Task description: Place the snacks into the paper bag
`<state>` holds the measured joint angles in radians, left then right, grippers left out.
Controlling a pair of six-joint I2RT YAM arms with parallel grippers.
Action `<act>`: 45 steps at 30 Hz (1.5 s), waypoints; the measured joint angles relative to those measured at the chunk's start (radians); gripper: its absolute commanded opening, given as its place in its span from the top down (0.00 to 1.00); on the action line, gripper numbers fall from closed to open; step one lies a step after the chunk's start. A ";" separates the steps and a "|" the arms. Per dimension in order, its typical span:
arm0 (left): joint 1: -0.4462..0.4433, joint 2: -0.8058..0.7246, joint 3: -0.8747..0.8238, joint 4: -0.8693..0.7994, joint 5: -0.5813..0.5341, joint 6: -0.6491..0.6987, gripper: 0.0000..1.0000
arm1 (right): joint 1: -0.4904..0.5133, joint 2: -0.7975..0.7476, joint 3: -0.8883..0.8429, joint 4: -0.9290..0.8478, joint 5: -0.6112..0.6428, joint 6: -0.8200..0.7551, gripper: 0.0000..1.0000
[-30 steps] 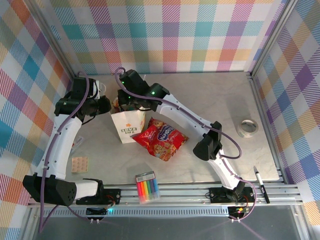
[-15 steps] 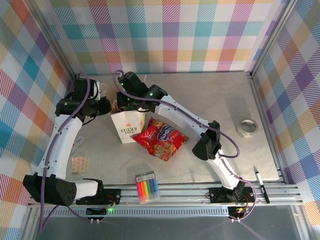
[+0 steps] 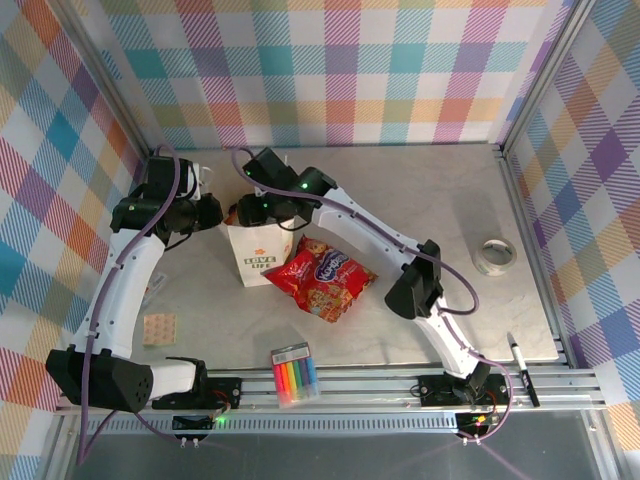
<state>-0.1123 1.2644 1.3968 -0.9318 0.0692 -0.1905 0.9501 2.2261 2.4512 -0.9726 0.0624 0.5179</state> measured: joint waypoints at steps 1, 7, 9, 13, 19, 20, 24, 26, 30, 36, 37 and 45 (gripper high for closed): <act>0.000 0.000 0.000 0.000 0.000 0.000 0.79 | 0.000 -0.023 -0.004 -0.006 0.008 -0.003 0.54; 0.000 0.000 0.000 -0.001 0.000 0.000 0.79 | 0.000 -0.136 -0.004 -0.008 0.042 -0.040 0.62; 0.000 0.000 0.000 -0.001 0.000 0.000 0.79 | 0.000 -0.152 -0.003 -0.008 0.050 -0.056 0.65; 0.000 0.000 0.000 -0.001 -0.002 0.000 0.79 | 0.000 -0.155 0.002 -0.012 0.072 -0.088 0.65; 0.002 0.000 0.001 -0.001 -0.002 0.000 0.79 | 0.000 -0.164 -0.006 -0.030 0.133 -0.140 0.56; 0.003 0.000 0.001 -0.001 -0.001 0.000 0.79 | 0.000 -0.177 -0.022 -0.031 0.143 -0.153 0.54; 0.003 0.000 0.002 -0.002 0.000 0.000 0.78 | -0.004 -0.265 -0.113 -0.031 0.180 -0.184 0.52; 0.004 0.000 0.002 -0.002 0.000 0.002 0.77 | -0.014 -0.331 -0.179 -0.026 0.198 -0.195 0.48; 0.003 0.000 0.003 -0.002 0.000 0.005 0.76 | -0.062 -0.490 -0.370 0.012 0.216 -0.189 0.43; 0.003 0.004 0.014 -0.006 0.000 0.012 0.73 | -0.263 -0.728 -0.737 0.086 0.168 -0.093 0.32; 0.003 0.004 0.014 -0.005 0.000 0.013 0.72 | -0.306 -0.762 -0.798 0.098 0.157 -0.070 0.29; 0.003 0.027 0.014 -0.006 -0.001 0.019 0.68 | -0.493 -0.898 -1.058 0.128 0.069 0.030 0.20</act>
<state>-0.1089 1.2919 1.4109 -0.9375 0.0681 -0.1711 0.4572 1.3277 1.3930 -0.8448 0.1318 0.5480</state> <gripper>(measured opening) 0.314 0.795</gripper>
